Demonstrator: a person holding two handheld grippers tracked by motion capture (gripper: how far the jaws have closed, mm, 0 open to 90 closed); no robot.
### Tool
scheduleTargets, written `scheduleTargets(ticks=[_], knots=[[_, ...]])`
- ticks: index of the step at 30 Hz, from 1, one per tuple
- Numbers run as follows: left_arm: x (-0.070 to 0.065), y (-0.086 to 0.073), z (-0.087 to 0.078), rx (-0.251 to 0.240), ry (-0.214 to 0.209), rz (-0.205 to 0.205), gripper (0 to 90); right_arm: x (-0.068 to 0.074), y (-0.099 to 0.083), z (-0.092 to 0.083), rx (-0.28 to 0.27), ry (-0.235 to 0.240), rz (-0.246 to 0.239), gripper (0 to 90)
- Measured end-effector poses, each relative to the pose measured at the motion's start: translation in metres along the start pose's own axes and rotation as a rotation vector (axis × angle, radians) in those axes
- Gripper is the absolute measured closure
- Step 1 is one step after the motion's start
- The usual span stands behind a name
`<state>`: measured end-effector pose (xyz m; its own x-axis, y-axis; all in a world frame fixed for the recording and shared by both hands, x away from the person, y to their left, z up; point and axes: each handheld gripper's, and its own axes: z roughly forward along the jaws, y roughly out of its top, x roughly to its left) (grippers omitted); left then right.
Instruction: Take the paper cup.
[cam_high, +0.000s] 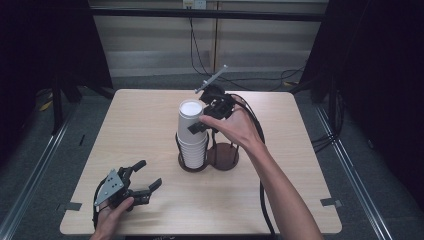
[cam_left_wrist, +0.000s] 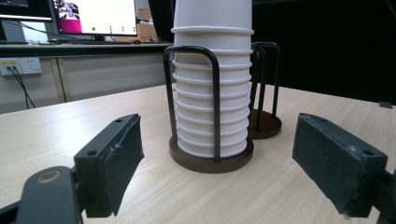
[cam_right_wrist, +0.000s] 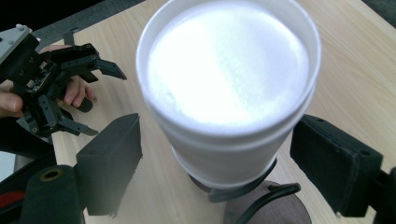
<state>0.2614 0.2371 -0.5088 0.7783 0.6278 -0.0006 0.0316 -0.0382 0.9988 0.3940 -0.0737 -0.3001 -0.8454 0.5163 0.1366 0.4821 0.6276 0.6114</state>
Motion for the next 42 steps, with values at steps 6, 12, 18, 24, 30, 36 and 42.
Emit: scheduleTargets(ticks=[6,12,18,24,30,36,42], knots=[[0.0,0.0,0.0,0.001,-0.007,0.002,15.8,-0.005,0.013,0.004,0.068,0.02,0.006,18.8],[0.001,0.0,0.0,0.0,-0.003,-0.003,15.9,-0.004,0.025,0.007,0.128,0.01,-0.018,18.6],[0.001,0.0,0.0,0.001,-0.01,0.009,15.9,-0.003,0.039,0.009,0.209,0.005,-0.041,19.8],[0.001,0.0,-0.001,0.003,-0.001,-0.006,15.8,-0.003,0.049,0.011,0.267,-0.004,-0.072,20.6],[0.0,0.0,0.0,-0.002,-0.008,0.001,15.8,-0.003,0.055,0.014,0.299,-0.003,-0.087,20.3],[-0.002,0.0,0.0,-0.007,-0.009,-0.022,15.8,-0.003,0.061,0.018,0.332,-0.001,-0.093,20.0],[-0.001,0.0,0.0,-0.007,-0.011,-0.021,15.8,-0.001,0.063,0.024,0.353,-0.011,-0.095,19.7]])
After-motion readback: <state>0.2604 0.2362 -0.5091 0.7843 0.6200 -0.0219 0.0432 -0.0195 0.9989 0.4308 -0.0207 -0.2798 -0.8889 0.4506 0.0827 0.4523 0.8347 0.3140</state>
